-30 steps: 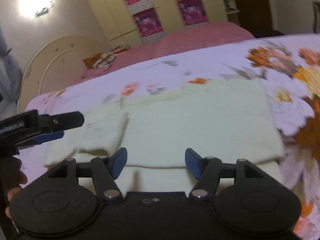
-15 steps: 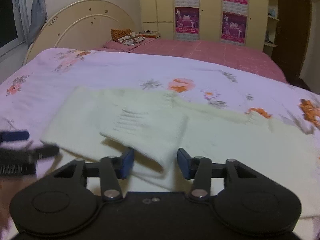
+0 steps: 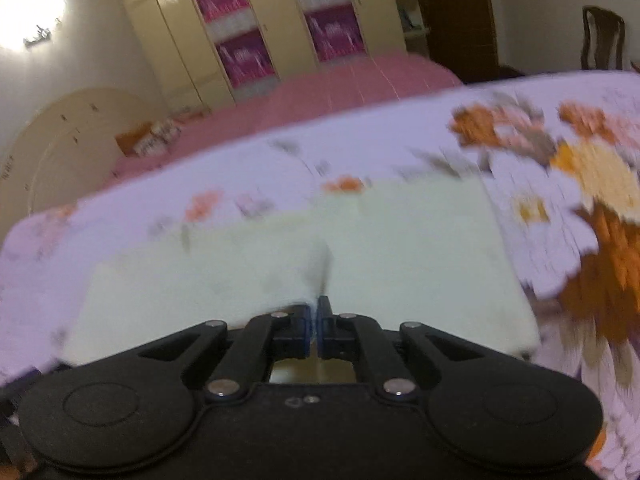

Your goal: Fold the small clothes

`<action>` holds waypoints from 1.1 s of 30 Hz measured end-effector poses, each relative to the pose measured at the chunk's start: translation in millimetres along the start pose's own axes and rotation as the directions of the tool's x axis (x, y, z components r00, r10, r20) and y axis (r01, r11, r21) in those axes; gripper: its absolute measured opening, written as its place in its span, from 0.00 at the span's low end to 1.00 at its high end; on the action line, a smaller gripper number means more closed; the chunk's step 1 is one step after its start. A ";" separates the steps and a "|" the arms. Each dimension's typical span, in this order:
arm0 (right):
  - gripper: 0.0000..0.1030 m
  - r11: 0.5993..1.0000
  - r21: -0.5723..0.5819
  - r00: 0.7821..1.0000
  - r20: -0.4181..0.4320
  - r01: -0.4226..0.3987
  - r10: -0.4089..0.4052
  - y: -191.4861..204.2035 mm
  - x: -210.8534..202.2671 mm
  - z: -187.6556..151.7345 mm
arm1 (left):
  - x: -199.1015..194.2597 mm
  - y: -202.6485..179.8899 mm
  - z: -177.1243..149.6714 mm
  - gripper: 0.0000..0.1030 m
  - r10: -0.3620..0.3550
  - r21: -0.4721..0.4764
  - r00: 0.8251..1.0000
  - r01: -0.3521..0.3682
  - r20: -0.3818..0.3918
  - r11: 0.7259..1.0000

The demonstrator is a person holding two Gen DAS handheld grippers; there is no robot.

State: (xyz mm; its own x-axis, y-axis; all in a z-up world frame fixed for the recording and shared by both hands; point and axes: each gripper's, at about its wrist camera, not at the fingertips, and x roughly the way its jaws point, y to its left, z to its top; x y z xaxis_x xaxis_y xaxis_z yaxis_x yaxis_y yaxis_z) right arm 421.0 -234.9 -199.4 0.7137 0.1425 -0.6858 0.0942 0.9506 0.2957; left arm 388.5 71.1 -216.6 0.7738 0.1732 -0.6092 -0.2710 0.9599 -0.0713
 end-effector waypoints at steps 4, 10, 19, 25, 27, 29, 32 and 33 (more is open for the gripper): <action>0.26 0.997 0.070 1.000 -0.005 -0.030 0.031 -7.6 0.6 1.4 | 1.5 -3.3 -4.8 0.91 0.014 0.037 1.000 -0.014 0.002 0.999; 0.19 0.999 -0.023 0.998 0.060 -0.035 0.037 13.6 -2.1 14.7 | 4.7 -3.1 -2.0 0.91 0.018 0.034 1.000 -0.017 -0.017 0.999; 0.15 0.984 0.173 0.999 0.003 0.045 -0.047 -45.5 -12.9 -1.8 | 7.5 -4.6 2.1 0.91 0.004 0.059 0.999 -0.002 -0.036 0.998; 0.29 0.982 0.188 1.000 0.002 -0.005 0.004 -53.5 -14.3 7.0 | -0.9 13.6 22.7 0.91 -0.180 -0.053 0.977 0.175 -0.113 0.983; 0.30 0.975 0.223 1.000 0.012 0.002 -0.005 -62.8 -15.7 7.0 | 1.8 15.6 29.4 0.91 -0.227 -0.088 0.965 0.216 -0.131 0.972; 0.26 0.971 0.238 1.000 0.010 0.016 -0.018 -69.4 -16.5 4.6 | 11.6 17.0 36.9 0.91 -0.263 -0.146 0.953 0.241 -0.151 0.959; 0.09 0.982 0.186 0.999 -0.008 0.039 -0.038 -61.6 -15.4 1.2 | 24.9 14.0 47.0 0.71 -0.308 -0.193 0.937 0.276 -0.163 0.942; 0.07 0.987 0.155 0.999 -0.007 0.037 -0.037 -56.4 -17.0 0.6 | 29.0 10.6 48.5 0.71 -0.312 -0.184 0.935 0.280 -0.172 0.942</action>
State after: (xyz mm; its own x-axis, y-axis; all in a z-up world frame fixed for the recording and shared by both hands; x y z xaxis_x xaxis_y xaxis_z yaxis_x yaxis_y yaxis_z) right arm 404.0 -291.1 -204.0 0.7050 0.1096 -0.7007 0.2269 0.9012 0.3692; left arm 435.9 97.0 -196.7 0.7094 -0.1750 -0.6827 -0.1439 0.9123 -0.3834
